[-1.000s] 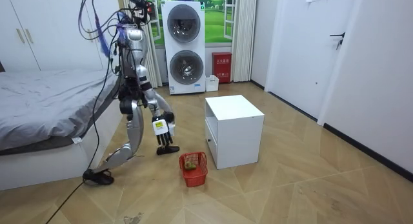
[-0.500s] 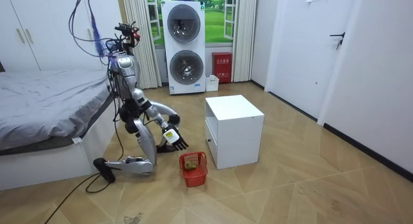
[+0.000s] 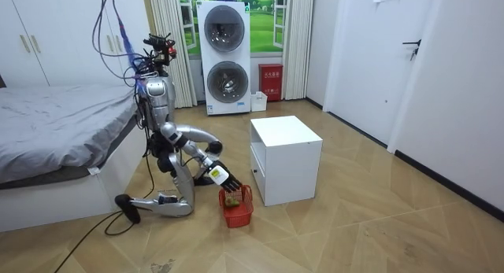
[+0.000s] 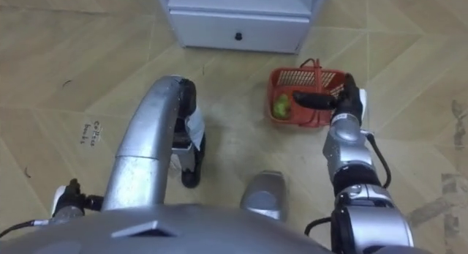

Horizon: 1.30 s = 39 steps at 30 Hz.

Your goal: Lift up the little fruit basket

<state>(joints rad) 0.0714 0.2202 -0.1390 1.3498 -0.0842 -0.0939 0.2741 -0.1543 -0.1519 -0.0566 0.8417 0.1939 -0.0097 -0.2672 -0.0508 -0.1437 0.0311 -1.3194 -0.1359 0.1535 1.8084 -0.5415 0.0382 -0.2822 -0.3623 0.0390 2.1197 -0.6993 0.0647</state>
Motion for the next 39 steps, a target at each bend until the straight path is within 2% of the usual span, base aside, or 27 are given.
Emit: {"op": "stream_joint_path", "data": {"ticks": [3,6,8,15,18,21,29,33,39], "left_arm": [[92,0,-33,70,5,1,-115,0],[63,-1,-45,89,16,3,-273,0],[-25,0,-173,115,16,8,-379,0],[-218,27,-1104,131,-8,4,-512,0],[-214,24,-1417,52,-13,6,-514,0],[-200,39,-1550,60,-203,3,-514,0],[-120,26,-1589,51,-233,83,-679,0],[-85,22,-1592,46,-233,120,-878,0],[2,20,-1595,50,-232,349,-1138,0]], "right_arm": [[-14,-90,66,-331,-45,-249,-276,0],[-169,-181,112,-343,-97,-285,-386,0],[-228,-275,224,-343,-116,-285,-389,0],[-340,-556,698,-302,-63,-282,-397,0],[-429,-693,772,-2,-33,-282,-389,0],[-645,-831,799,779,-33,-279,-356,0],[-778,-1130,1072,1329,247,-193,64,0],[-779,-1359,1236,1784,309,-124,410,0],[-837,-1373,1229,2597,518,-93,762,0]], "waist": [[3,-58,4],[7,-36,-6],[5,-26,-4],[98,54,46],[226,199,107],[303,321,101],[421,388,86],[742,465,82],[968,586,105]], "left_leg": [[52,-1,-28,-175,68,-129],[44,11,-125,-189,70,-145],[42,10,-164,-205,29,-280],[-5,43,-132,-167,34,-303],[-68,67,-119,-167,35,-305],[-157,80,-59,-188,35,-304],[-322,180,90,-250,34,-300],[-325,194,91,-253,34,-301],[-327,189,98,-254,38,-303]], "right_leg": [[-88,12,13,34,0,0],[-166,111,19,94,-1,-1],[-191,140,26,132,-5,-8],[-260,119,88,244,-7,-5],[-347,124,105,254,-8,-3],[-489,80,144,254,-11,5],[-811,-14,201,302,-19,-1],[-817,-2,196,307,-19,-1],[-809,-6,177,318,-24,8]], "base": [[0],[0],[0],[-1],[-1],[0],[0],[0],[0]]}}
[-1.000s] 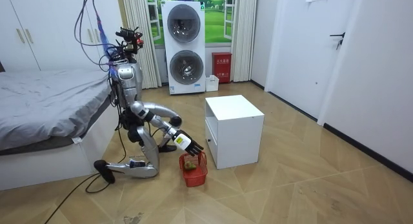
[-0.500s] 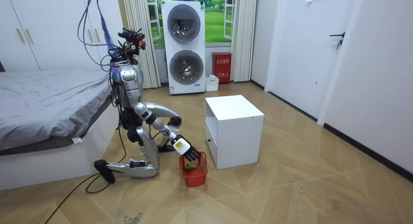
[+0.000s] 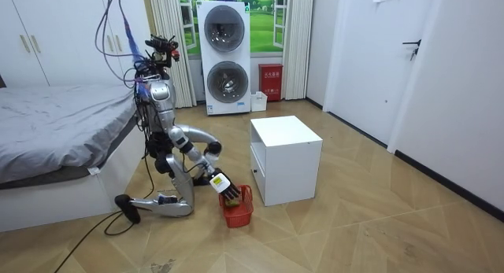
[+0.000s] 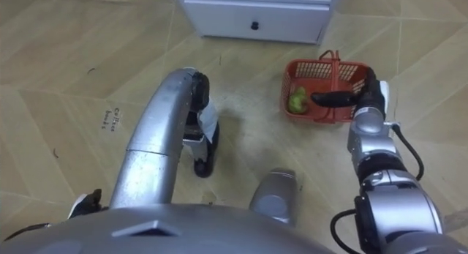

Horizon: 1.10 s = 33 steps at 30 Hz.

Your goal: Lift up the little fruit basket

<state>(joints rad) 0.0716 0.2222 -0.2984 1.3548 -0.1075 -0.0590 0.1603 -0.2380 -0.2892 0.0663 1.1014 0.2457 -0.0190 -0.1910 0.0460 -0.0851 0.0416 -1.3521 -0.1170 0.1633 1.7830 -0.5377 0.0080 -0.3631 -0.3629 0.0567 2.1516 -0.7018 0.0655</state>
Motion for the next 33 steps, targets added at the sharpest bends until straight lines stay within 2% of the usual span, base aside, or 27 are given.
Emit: {"op": "stream_joint_path", "data": {"ticks": [4,9,14,19,33], "left_arm": [[-43,0,0,-12,-8,75,-4,0],[-165,-2,-4,-11,-36,73,-188,0],[-164,-3,-4,1,-188,91,-239,0],[-163,-32,-12,-3,-186,93,-247,0],[-148,-56,-30,-3,-188,103,-436,0]], "right_arm": [[-3,-74,16,622,680,122,113,0],[-90,-310,301,1285,1453,197,536,0],[-178,-319,302,1434,1686,208,826,0],[-186,-324,409,1498,1871,209,1022,0],[-201,-335,670,1523,2071,211,1195,0]], "waist": [[104,104,-3],[368,112,23],[471,120,20],[727,147,18],[876,210,24]], "left_leg": [[-61,4,15,3,12,4],[-209,17,20,11,60,-8],[-265,-9,21,18,71,9],[-261,-6,8,9,80,3],[-265,-10,5,7,81,1]], "right_leg": [[-80,-11,5,28,-12,25],[-245,-7,26,89,-22,14],[-270,20,-12,92,-23,15],[-269,56,-25,91,-23,15],[-269,59,-27,90,-23,16]], "base": [[0],[0],[0],[0],[0]]}}
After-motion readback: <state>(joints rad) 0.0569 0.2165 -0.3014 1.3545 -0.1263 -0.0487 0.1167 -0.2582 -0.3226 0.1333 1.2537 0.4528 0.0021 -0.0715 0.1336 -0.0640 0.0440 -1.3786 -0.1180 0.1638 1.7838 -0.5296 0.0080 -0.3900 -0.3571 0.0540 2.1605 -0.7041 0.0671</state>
